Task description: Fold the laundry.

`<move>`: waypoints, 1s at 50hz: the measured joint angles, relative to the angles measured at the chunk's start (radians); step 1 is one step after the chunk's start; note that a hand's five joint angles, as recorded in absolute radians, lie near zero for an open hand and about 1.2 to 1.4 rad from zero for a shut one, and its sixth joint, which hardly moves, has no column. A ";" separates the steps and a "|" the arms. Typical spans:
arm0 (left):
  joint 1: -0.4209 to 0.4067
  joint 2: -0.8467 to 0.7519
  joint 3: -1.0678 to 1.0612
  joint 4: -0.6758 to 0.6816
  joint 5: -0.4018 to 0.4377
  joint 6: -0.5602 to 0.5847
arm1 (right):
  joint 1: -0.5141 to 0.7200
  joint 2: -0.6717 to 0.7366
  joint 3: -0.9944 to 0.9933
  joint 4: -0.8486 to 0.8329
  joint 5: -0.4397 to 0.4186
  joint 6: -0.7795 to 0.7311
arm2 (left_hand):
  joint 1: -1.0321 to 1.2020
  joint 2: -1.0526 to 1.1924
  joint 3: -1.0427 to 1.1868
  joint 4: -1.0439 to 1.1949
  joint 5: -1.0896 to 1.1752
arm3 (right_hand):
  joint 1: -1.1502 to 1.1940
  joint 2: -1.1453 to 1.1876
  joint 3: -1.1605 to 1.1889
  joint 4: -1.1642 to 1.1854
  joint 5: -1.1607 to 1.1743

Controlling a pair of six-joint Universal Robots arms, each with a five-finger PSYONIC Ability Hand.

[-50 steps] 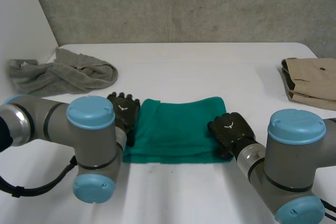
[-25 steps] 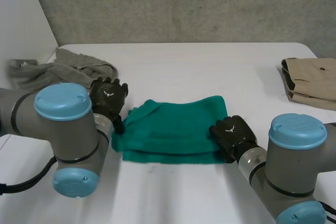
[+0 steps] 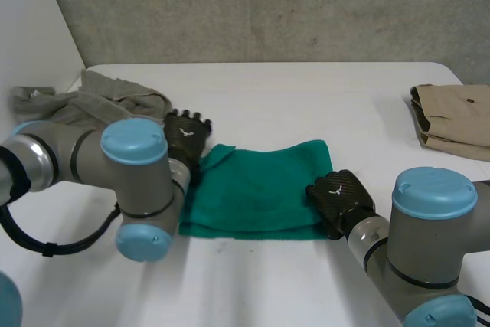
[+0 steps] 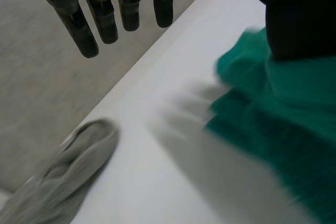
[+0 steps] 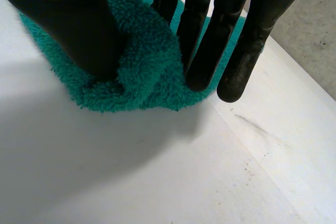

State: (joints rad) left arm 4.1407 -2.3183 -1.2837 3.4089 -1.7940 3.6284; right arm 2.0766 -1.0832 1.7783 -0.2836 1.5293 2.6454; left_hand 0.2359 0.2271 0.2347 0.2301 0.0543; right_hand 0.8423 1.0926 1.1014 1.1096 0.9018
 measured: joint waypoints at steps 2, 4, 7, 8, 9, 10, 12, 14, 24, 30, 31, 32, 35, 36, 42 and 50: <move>0.022 -0.003 0.005 0.003 -0.034 0.020 | -0.001 -0.001 0.001 0.000 0.001 -0.003 | 0.000 0.000 0.000 0.000 0.000 | 0.000 0.000 0.000 0.000 0.000; 0.042 -0.002 0.003 0.005 -0.063 0.043 | -0.003 -0.001 0.002 0.000 0.002 -0.005 | 0.000 0.000 0.000 0.000 0.000 | 0.000 0.001 0.001 0.001 0.001; 0.058 0.006 -0.015 0.007 -0.087 0.075 | -0.006 -0.004 0.005 0.000 0.003 -0.010 | 0.000 0.000 0.000 0.000 0.000 | 0.045 0.057 0.061 0.061 0.062; 0.059 0.008 -0.020 0.007 -0.089 0.080 | -0.006 -0.004 0.006 0.000 0.003 -0.011 | 0.000 0.000 0.000 0.000 0.000 | 0.058 0.068 0.073 0.072 0.075; 0.060 0.016 -0.034 0.007 -0.093 0.090 | -0.007 -0.005 0.007 0.000 0.003 -0.015 | 0.000 -0.001 0.000 0.000 0.000 | 0.072 0.071 0.078 0.078 0.081; 0.059 0.021 -0.040 0.007 -0.093 0.093 | -0.007 -0.005 0.007 0.000 0.004 -0.017 | 0.000 -0.001 0.000 0.000 0.000 | 0.079 0.071 0.078 0.081 0.085; 0.053 0.043 -0.067 0.007 -0.091 0.100 | -0.008 -0.006 0.008 0.000 0.005 -0.030 | 0.000 -0.001 0.000 0.000 -0.001 | 0.080 0.071 0.078 0.081 0.087; 0.044 0.067 -0.090 0.007 -0.085 0.100 | -0.009 -0.007 0.010 0.002 0.007 -0.045 | 0.000 -0.001 0.000 0.000 -0.001 | 0.080 0.071 0.078 0.081 0.087; -0.001 0.281 -0.252 0.007 -0.038 0.073 | -0.069 -0.068 0.035 0.044 0.062 -0.281 | 0.000 -0.001 0.000 0.000 -0.001 | 0.111 0.071 0.078 0.081 0.087; 0.004 0.371 -0.307 0.009 -0.035 0.067 | -0.081 -0.118 -0.018 0.052 0.071 -0.469 | 0.000 -0.001 0.000 0.000 -0.001 | 0.119 0.071 0.078 0.081 0.087; 0.005 0.381 -0.313 0.009 -0.035 0.066 | -0.068 -0.122 -0.036 0.052 0.070 -0.493 | 0.000 -0.001 0.000 0.000 -0.001 | 0.126 0.071 0.078 0.081 0.087; 0.005 0.385 -0.315 0.009 -0.035 0.066 | -0.059 -0.123 -0.045 0.052 0.068 -0.503 | 0.000 -0.001 0.000 0.000 -0.001 | 0.126 0.071 0.078 0.081 0.087; 0.009 0.404 -0.328 0.010 -0.035 0.065 | 0.007 -0.121 -0.102 0.050 0.056 -0.547 | 0.000 -0.001 0.000 0.000 -0.001 | 0.130 0.071 0.078 0.081 0.087; 0.011 0.409 -0.333 0.010 -0.035 0.063 | 0.059 -0.106 -0.138 0.049 0.042 -0.560 | 0.000 -0.001 0.000 0.000 -0.001 | 0.130 0.071 0.078 0.081 0.087; 0.020 0.412 -0.339 0.011 -0.036 0.051 | 0.252 -0.002 -0.227 0.048 -0.044 -0.567 | 0.000 -0.001 0.000 0.000 -0.001 | 0.130 0.071 0.078 0.081 0.096; 0.022 0.409 -0.326 0.012 -0.037 0.022 | 0.357 0.056 -0.211 0.045 -0.123 -0.498 | 0.000 -0.001 0.000 0.000 -0.001 | -0.423 -0.614 -0.599 -0.605 -0.560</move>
State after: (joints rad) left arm 4.1627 -1.9091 -1.6102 3.4209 -1.8312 3.6507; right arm 2.4335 -1.0272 1.5677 -0.2389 1.4066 2.1469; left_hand 0.2359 0.2265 0.2347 0.2298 0.0535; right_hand 0.4194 0.4787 0.5020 0.5043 0.3421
